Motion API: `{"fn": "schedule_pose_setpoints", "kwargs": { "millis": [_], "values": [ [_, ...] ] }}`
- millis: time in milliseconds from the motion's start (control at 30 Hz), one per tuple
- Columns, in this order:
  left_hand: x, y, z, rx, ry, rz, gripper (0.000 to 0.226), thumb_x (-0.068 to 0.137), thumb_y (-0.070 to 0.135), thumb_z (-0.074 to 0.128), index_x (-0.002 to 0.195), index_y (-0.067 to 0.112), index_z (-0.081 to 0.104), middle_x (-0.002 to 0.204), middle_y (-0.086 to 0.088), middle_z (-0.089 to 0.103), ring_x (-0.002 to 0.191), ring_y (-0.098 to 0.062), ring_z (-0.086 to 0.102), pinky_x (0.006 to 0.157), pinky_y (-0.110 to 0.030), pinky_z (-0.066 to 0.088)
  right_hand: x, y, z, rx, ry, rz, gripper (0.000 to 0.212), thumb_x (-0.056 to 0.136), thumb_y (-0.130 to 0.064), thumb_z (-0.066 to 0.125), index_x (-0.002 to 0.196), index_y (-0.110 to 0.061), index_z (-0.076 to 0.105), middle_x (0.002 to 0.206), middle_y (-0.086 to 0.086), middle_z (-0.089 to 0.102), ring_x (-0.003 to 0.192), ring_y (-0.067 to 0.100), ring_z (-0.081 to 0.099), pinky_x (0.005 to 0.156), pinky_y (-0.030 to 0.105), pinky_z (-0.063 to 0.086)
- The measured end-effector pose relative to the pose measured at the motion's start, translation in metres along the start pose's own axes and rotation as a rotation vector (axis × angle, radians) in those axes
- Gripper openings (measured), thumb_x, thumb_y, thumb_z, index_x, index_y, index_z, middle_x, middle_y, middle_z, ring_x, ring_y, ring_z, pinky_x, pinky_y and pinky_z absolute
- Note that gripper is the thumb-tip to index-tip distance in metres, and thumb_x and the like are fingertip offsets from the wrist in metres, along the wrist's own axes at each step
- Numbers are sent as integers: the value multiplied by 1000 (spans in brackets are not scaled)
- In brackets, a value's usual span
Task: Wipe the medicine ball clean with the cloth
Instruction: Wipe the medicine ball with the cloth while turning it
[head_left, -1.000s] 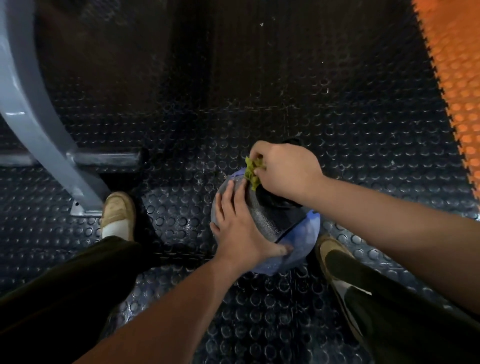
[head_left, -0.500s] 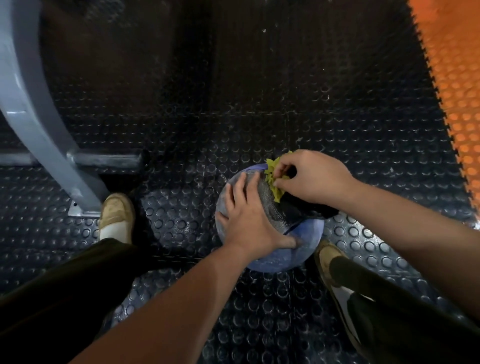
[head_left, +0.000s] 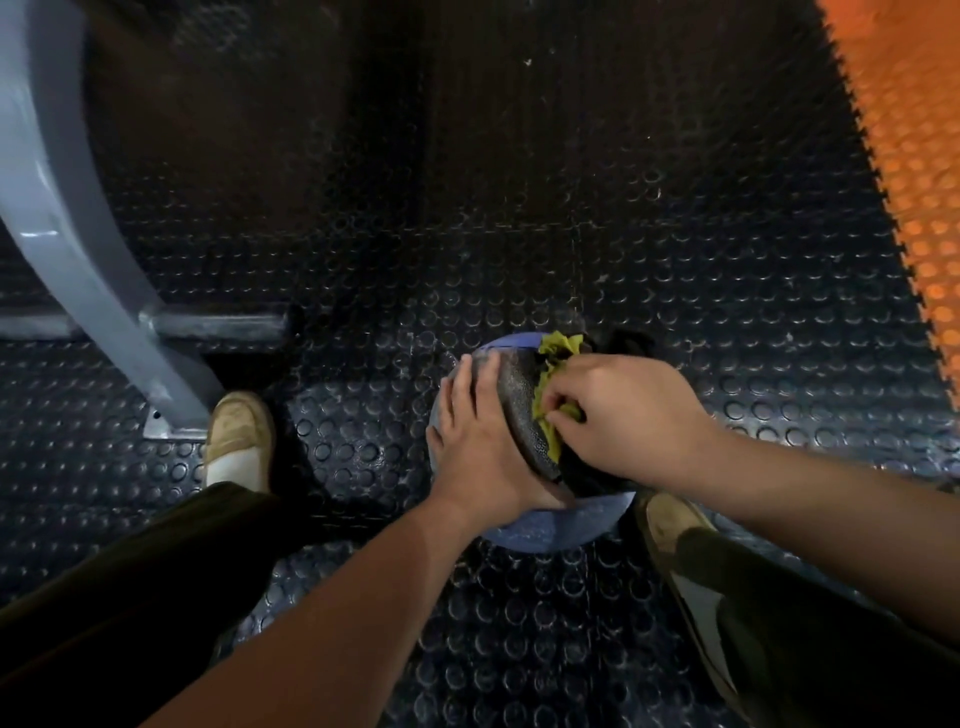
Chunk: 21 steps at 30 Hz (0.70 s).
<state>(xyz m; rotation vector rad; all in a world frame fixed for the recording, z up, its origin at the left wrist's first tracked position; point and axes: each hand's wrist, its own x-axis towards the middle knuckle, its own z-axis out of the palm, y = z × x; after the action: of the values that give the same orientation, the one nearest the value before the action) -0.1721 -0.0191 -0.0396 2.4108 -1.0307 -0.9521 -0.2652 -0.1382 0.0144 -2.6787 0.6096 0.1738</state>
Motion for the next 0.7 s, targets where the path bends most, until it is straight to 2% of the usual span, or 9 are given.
{"fn": "schedule_pose_setpoints", "kwargs": {
  "millis": [100,200,367,567,700],
  "values": [
    [-2,0,2,32,8,7,151,46,58,89,150,29,-16,157,11,-19,146,-17,-20,120,-52,0,13,-3,1,-70,36,4,26,95,-31,42,100,-25,66,103,-7,63,93,16,60,72,31,49],
    [1,8,-1,57,-9,-31,150,48,59,88,150,28,-18,157,12,-19,146,-18,-21,120,-52,1,51,-2,1,-142,37,49,23,93,-25,45,96,-19,67,97,1,66,90,23,62,64,29,44],
    [2,16,0,85,-26,-66,149,49,60,87,150,27,-17,156,13,-20,146,-18,-21,120,-54,4,98,7,-3,-107,-79,175,20,89,-21,50,97,-19,68,97,3,67,88,25,61,68,29,46],
    [2,15,1,15,-2,-57,146,47,59,89,151,30,-9,157,14,-14,147,-17,-16,119,-54,3,36,5,-1,-35,6,101,23,93,-26,45,96,-23,68,99,-3,65,89,20,60,69,30,47],
    [4,10,1,-51,8,-27,122,66,44,83,151,34,-5,157,13,-14,146,-17,-17,117,-58,2,-5,-6,3,-80,25,-33,27,96,-31,40,103,-25,65,106,-7,59,94,16,58,73,27,44]
  ]
}}
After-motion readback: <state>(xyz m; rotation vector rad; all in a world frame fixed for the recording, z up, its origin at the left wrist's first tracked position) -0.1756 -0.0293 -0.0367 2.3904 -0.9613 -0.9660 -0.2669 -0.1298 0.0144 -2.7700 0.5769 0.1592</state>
